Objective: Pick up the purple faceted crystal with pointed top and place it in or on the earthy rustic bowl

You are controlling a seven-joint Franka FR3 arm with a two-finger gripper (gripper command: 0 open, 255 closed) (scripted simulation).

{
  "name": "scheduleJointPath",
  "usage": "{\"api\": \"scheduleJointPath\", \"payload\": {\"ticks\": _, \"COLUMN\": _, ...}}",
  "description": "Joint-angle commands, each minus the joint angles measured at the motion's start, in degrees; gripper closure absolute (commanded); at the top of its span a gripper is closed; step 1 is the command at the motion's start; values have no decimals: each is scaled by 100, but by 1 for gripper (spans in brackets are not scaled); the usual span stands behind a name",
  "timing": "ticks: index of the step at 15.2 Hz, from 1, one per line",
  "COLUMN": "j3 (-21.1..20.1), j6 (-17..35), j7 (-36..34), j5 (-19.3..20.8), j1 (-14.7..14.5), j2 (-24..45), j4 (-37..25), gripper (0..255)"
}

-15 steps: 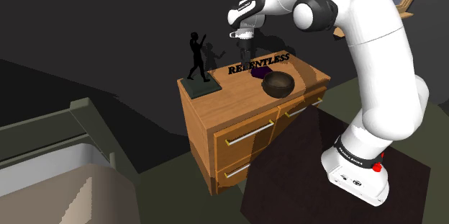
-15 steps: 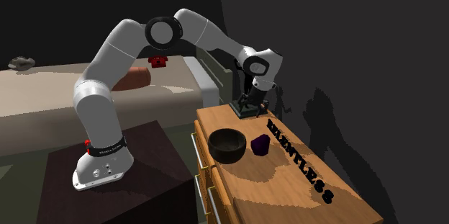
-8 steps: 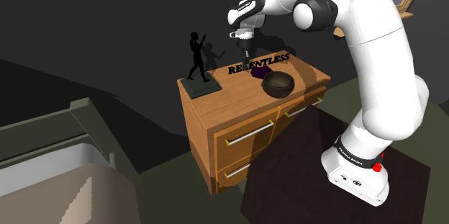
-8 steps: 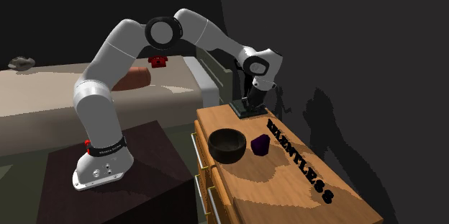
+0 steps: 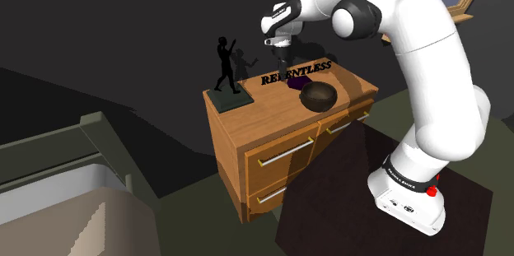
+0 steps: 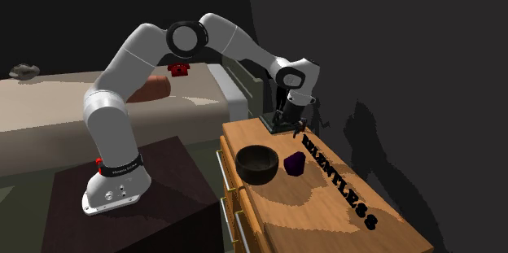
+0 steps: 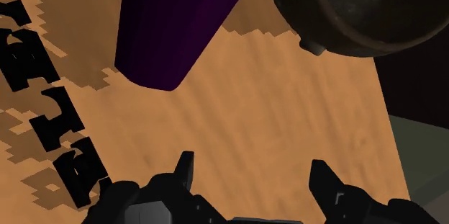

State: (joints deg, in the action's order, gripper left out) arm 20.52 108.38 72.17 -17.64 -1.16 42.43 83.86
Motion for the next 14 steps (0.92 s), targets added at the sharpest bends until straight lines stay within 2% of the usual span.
{"api": "scheduleJointPath", "payload": {"ticks": 1, "j3": 206, "j6": 290, "j7": -457, "j5": 132, "j1": -98, "j2": 159, "j4": 5, "gripper": 0}}
{"api": "scheduleJointPath", "payload": {"ticks": 7, "j3": 921, "j6": 937, "j7": -1896, "j5": 532, "j1": -373, "j2": 720, "j4": -75, "gripper": 0}}
{"api": "scheduleJointPath", "payload": {"ticks": 14, "j3": 872, "j6": 1285, "j7": -1880, "j5": 460, "j1": -318, "j2": 938, "j4": 59, "gripper": 0}}
